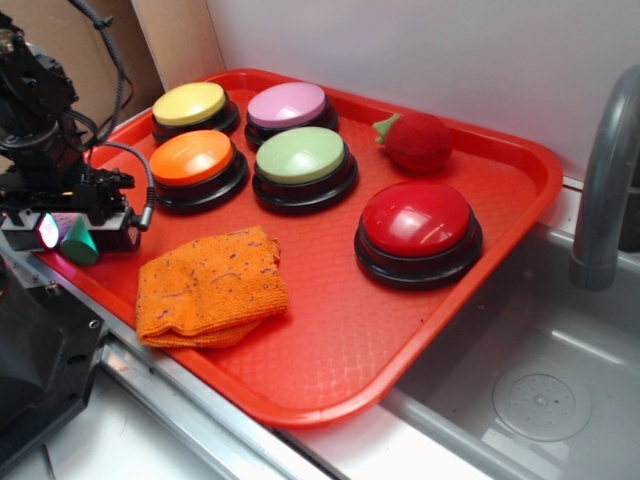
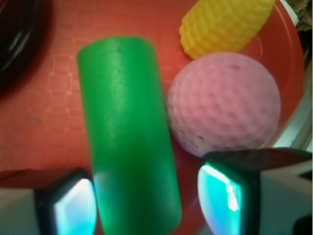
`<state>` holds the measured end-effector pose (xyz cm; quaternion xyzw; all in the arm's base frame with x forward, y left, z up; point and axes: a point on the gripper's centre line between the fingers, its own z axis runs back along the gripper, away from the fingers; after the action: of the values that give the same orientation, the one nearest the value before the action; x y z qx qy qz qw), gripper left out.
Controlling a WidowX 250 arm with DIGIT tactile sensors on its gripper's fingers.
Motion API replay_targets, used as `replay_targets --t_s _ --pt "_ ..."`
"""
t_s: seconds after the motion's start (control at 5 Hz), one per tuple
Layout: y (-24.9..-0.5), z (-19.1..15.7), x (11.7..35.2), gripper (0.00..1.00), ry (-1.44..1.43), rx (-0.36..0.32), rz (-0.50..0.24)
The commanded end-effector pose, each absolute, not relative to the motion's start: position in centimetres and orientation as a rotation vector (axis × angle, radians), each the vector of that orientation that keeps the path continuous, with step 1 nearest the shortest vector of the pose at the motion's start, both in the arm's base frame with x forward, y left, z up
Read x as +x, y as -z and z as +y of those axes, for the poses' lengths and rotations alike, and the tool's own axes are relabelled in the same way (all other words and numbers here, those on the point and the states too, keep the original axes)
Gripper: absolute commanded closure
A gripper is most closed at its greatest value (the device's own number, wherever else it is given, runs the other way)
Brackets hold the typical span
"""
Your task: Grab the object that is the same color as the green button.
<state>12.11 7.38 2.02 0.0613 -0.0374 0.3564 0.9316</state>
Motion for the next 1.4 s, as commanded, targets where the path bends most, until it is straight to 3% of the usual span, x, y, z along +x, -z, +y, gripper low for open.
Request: replay_targets --t_s 0.0,0.2,0.6,1.0,1.2 --pt "-2.4 7.4 12.5 1.00 -0.726 0.129 -0.093" --pt "-3.6 6.9 13.2 1.00 -0.675 0.132 -0.096" --pt "-10.1 3.9 15.1 1.00 -0.489 0.064 -0.178" --pt "-15.3 -1.3 15.8 1.00 -0.258 -0.020 -0.233" --pt "-16.3 -3.3 15.6 1.00 -0.162 -0.059 -0.207"
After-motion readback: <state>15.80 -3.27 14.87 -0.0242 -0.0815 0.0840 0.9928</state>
